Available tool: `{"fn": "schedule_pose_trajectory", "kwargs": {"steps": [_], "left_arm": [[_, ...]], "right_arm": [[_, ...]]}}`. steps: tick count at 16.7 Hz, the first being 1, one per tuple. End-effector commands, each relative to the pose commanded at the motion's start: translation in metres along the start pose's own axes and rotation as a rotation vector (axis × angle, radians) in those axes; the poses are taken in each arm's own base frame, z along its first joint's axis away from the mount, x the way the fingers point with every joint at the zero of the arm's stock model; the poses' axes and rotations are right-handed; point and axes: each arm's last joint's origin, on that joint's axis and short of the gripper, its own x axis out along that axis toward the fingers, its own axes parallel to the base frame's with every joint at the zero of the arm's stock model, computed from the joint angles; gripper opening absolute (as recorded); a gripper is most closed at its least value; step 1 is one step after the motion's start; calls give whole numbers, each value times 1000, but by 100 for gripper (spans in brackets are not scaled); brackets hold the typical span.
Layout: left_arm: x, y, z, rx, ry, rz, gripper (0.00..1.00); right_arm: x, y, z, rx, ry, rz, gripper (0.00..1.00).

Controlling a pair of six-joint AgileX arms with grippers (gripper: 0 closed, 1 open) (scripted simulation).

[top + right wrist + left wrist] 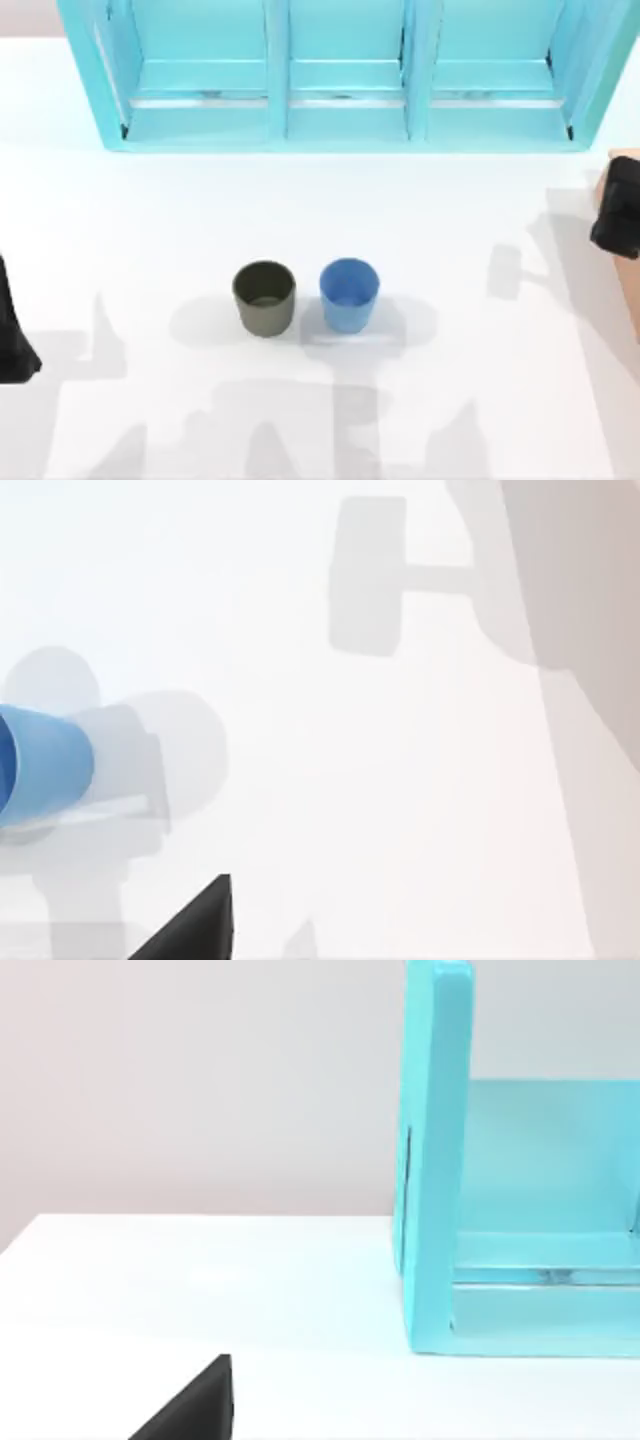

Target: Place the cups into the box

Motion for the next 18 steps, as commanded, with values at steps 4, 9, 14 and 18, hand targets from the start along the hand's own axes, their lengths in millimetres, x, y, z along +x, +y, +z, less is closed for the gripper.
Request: {"fn": "schedule_pose_trajectory", "kwargs": {"steps": [4, 9, 14, 18], "left_arm": [[0, 0, 0, 0, 0, 0, 100], [0, 0, 0, 0, 0, 0, 100], [0, 0, 0, 0, 0, 0, 100], [0, 0, 0, 0, 0, 0, 100]], "right_arm": [[25, 55, 33, 18, 221, -106, 100], [70, 122, 50, -29, 392, -220, 100], [109, 173, 46, -114, 467, -270, 100], [128, 199, 40, -186, 478, -266, 100]]}}
